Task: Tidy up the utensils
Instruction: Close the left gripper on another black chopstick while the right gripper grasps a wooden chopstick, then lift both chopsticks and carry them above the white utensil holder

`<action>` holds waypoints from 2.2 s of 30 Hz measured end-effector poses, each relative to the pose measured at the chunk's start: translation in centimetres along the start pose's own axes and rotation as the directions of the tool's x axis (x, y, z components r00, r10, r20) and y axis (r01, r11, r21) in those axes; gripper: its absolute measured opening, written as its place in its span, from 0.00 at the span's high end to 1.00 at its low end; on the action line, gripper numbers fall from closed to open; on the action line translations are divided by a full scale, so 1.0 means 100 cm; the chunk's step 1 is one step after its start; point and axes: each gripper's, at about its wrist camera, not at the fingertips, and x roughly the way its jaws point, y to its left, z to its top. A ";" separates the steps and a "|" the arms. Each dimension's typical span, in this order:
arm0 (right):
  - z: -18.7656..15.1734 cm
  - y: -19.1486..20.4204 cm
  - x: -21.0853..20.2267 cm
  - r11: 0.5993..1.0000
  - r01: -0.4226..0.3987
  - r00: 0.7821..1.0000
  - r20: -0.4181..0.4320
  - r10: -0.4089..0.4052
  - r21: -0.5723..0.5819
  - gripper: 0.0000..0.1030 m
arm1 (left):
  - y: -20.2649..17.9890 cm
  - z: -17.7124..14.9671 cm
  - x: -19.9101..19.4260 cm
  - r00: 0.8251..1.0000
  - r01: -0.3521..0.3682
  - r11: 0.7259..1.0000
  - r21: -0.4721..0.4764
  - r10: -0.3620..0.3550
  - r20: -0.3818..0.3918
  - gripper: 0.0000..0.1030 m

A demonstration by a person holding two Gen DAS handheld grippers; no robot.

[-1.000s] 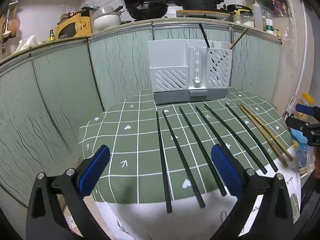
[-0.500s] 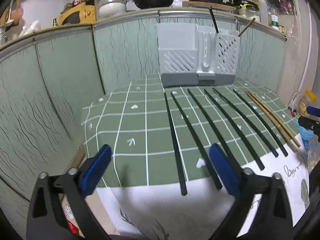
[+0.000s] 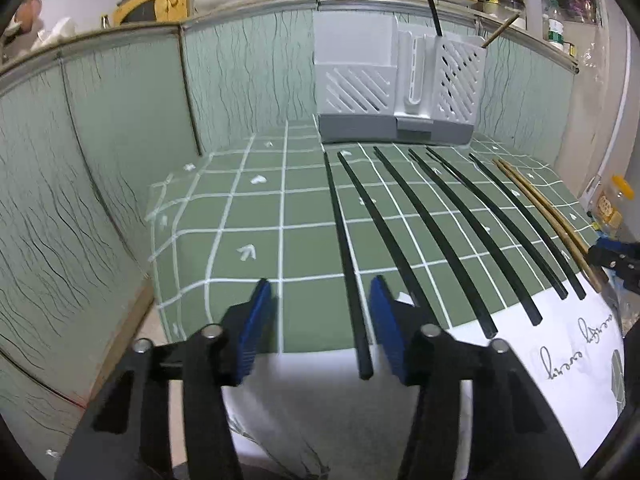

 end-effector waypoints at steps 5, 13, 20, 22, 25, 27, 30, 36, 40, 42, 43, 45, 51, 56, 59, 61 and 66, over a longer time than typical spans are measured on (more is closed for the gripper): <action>-0.003 0.007 0.003 0.999 0.026 1.000 0.001 -0.026 -0.030 0.80 | -0.006 -0.001 0.008 1.000 0.017 1.000 0.007 -0.016 -0.020 0.68; -0.004 0.012 0.004 0.998 0.057 0.998 0.002 -0.057 -0.040 0.92 | -0.018 -0.003 0.009 0.999 -0.051 0.998 0.047 0.051 -0.008 0.86; -0.001 0.009 0.004 0.999 0.050 0.999 -0.007 -0.050 -0.012 0.94 | -0.011 0.000 0.008 0.998 -0.056 0.998 0.026 0.056 -0.014 0.94; 0.000 0.005 0.002 0.999 0.043 0.999 -0.005 -0.043 0.007 0.94 | -0.007 0.001 0.006 0.999 -0.033 0.999 -0.001 0.033 -0.022 0.94; 0.002 -0.001 -0.003 0.999 0.027 1.000 0.003 -0.027 0.038 0.94 | -0.005 0.003 -0.003 1.000 -0.008 1.000 -0.021 0.008 -0.012 0.94; 0.005 -0.003 -0.009 0.999 0.017 1.000 0.016 -0.017 0.047 0.94 | -0.006 0.006 -0.010 1.000 0.004 1.000 -0.020 -0.004 0.000 0.94; 0.010 -0.002 -0.021 0.999 0.014 0.999 0.041 -0.016 0.037 0.94 | -0.005 0.013 -0.025 0.999 0.016 1.000 -0.014 -0.016 0.029 0.94; 0.022 -0.009 -0.045 0.999 -0.012 0.996 0.088 0.008 0.049 0.94 | 0.001 0.029 -0.044 0.997 0.058 0.998 -0.029 -0.057 0.059 0.94; 0.031 -0.012 -0.061 0.998 -0.018 0.992 0.128 0.011 0.053 0.94 | 0.001 0.039 -0.054 0.995 0.071 0.997 -0.023 -0.069 0.078 0.94; 0.037 -0.014 -0.068 0.998 -0.020 0.989 0.148 0.012 0.053 0.94 | 0.001 0.046 -0.062 0.992 0.077 0.997 -0.016 -0.076 0.097 0.94; 0.039 -0.015 -0.071 0.998 -0.022 0.988 0.154 0.013 0.052 0.94 | 0.001 0.048 -0.064 0.991 0.080 0.997 -0.015 -0.078 0.104 0.94; 0.046 -0.018 -0.078 0.998 -0.026 0.984 0.175 0.016 0.055 0.94 | 0.003 0.055 -0.071 0.989 0.085 0.996 -0.020 -0.082 0.120 0.94; 0.061 -0.020 -0.095 0.998 -0.035 0.976 0.218 0.023 0.049 0.94 | 0.008 0.074 -0.084 0.983 0.096 0.995 -0.018 -0.092 0.159 0.94; 0.077 -0.017 -0.109 0.998 -0.046 0.966 0.256 0.036 0.034 0.94 | 0.011 0.091 -0.095 0.977 0.108 0.994 -0.020 -0.102 0.189 0.94; 0.086 -0.017 -0.114 0.998 -0.054 0.963 0.267 0.045 0.029 0.94 | 0.012 0.099 -0.100 0.974 0.111 0.994 -0.021 -0.104 0.200 0.94; 0.093 -0.016 -0.116 0.998 -0.055 0.961 0.272 0.047 0.021 0.94 | 0.013 0.104 -0.103 0.972 0.116 0.993 -0.020 -0.110 0.208 0.94; 0.105 -0.014 -0.121 0.998 -0.055 0.957 0.287 0.049 0.013 0.94 | 0.012 0.116 -0.110 0.970 0.106 0.994 0.011 -0.106 0.221 0.94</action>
